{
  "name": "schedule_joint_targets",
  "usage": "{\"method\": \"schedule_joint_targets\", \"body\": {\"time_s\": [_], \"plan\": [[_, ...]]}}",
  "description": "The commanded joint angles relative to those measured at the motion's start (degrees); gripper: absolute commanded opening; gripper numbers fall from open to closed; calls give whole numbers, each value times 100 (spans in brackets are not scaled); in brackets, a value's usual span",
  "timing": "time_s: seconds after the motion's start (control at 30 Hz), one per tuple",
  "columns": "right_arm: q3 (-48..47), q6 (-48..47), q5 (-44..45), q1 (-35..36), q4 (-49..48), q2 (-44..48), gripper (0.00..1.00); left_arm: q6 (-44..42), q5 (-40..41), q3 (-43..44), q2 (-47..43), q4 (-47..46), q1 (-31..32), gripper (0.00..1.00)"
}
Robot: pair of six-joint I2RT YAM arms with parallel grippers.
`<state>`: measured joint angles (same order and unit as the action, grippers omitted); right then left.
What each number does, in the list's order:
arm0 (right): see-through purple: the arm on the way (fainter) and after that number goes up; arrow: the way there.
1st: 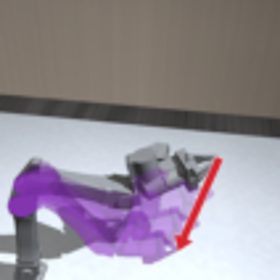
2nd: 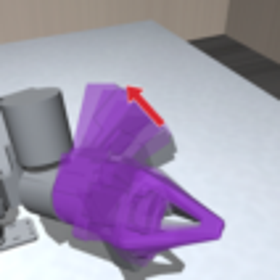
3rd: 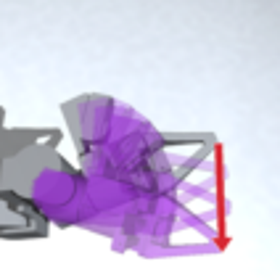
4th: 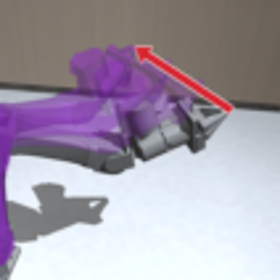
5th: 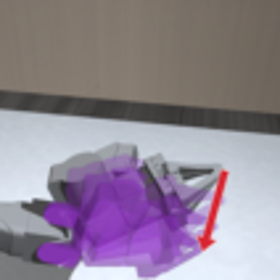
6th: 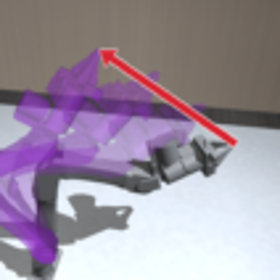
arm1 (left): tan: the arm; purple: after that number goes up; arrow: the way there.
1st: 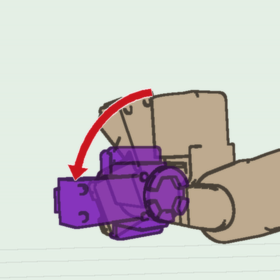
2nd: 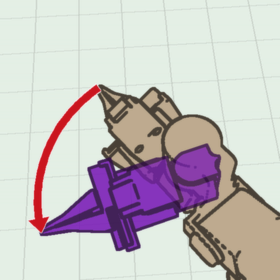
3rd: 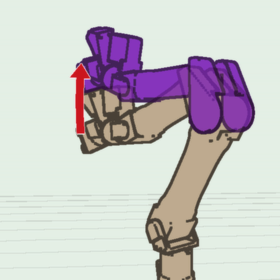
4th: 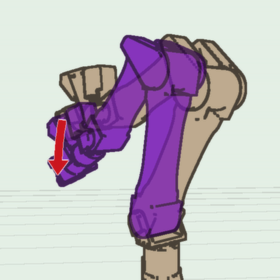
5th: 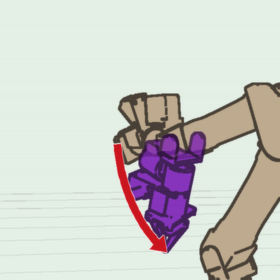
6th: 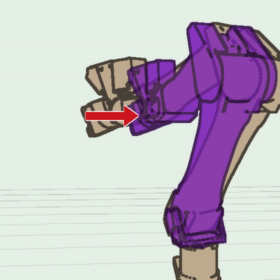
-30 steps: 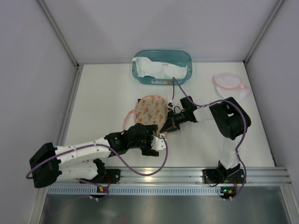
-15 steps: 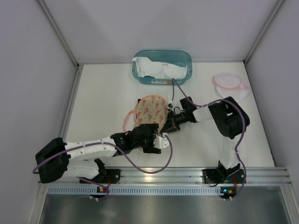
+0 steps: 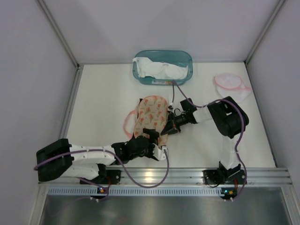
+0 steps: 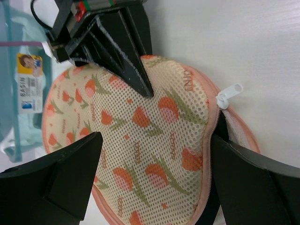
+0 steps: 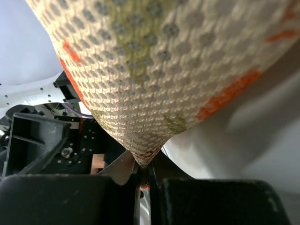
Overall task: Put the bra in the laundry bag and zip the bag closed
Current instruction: Adjust the laundry bag at the center of the board.
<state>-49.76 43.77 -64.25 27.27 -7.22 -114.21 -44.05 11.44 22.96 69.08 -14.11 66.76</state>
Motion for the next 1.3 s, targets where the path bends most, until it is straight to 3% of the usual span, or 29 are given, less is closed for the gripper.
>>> {"method": "schedule_joint_targets", "body": {"time_s": [0.0, 0.3, 0.57, 0.63, 0.67, 0.73, 0.77, 0.83, 0.9, 1.03, 1.17, 1.27], "plan": [[-60, 97, -316, 86, -139, -57, 0, -647, 349, -370, -44, -1084, 310, 98], [-69, 27, -369, 226, -34, -48, 0, -1245, 1000, -485, 703, -2411, 566, 98], [-166, -167, -334, 323, 204, -31, 0, -1071, 1230, -388, 959, -2527, 540, 98], [-210, -193, -360, 314, 291, -57, 16, -983, 1211, -380, 984, -2500, 540, 98], [-279, -272, -360, 314, 361, -57, 30, -956, 1176, -354, 985, -2509, 548, 98], [-350, -316, -422, 314, 519, -75, 39, -930, 1150, -336, 985, -2509, 548, 98], [-377, -369, -448, 323, 564, -83, 50, -930, 1141, -310, 993, -2509, 540, 98], [-368, -395, -518, 314, 591, -84, 55, -912, 1123, -310, 985, -2500, 548, 98], [-351, -387, -492, 314, 564, -40, 48, -912, 1123, -310, 993, -2509, 548, 98], [-342, -369, -519, 323, 503, -66, 0, -701, 1159, -169, 967, -2237, 548, 98], [-324, -194, -431, 271, 424, -66, 0, -579, 1124, -2, 609, -1501, 575, 98], [-324, -44, -474, 200, 230, -127, 0, -421, 519, 121, -23, -475, 636, 98]]}}
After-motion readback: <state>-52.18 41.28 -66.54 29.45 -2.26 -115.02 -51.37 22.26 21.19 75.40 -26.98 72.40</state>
